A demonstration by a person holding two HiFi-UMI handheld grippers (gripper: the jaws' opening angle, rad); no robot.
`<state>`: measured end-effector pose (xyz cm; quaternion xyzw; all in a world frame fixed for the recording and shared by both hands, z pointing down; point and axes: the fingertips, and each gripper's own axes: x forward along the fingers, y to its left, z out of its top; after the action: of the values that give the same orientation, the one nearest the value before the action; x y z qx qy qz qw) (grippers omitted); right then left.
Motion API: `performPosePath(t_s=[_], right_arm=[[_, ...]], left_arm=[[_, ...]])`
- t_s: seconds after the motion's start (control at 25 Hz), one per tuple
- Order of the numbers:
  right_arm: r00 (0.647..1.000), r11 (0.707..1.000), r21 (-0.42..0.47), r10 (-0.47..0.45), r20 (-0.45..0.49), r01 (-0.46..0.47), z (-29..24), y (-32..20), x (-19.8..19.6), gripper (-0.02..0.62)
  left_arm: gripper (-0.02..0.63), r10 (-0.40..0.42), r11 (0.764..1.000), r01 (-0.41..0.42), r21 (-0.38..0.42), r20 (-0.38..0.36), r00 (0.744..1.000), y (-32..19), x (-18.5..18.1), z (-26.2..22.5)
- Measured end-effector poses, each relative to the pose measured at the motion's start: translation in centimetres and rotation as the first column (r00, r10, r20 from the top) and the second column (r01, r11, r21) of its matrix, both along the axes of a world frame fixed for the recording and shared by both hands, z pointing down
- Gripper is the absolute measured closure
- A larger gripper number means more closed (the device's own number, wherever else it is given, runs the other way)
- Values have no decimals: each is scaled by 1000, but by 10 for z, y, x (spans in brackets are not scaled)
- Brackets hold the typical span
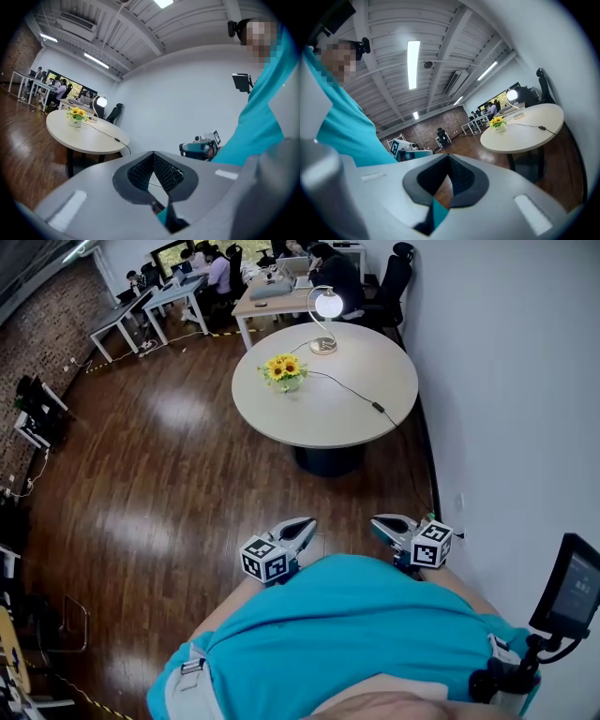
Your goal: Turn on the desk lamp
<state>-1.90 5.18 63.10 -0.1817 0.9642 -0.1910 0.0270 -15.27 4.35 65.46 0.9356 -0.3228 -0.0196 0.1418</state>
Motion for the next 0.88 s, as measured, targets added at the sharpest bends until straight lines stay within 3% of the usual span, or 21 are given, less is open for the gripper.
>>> performPosePath(t_s=[0.16, 0.32, 0.52, 0.88], right_arm=[[999, 999, -13, -30, 37, 31, -8, 5, -5, 594], [997, 996, -73, -53, 54, 57, 2, 3, -20, 594], [998, 997, -35, -67, -5, 67, 8, 7, -47, 594], [999, 999, -36, -35, -1, 35, 6, -1, -62, 594]], left_arm=[[583, 10, 1000, -10, -11, 12, 1000, 8, 9, 3], [583, -6, 999, 6, -37, 4, 1000, 5, -5, 10], [583, -12, 999, 11, -37, -8, 1000, -1, -29, 11], [583, 12, 1000, -12, -28, -17, 1000, -8, -46, 6]])
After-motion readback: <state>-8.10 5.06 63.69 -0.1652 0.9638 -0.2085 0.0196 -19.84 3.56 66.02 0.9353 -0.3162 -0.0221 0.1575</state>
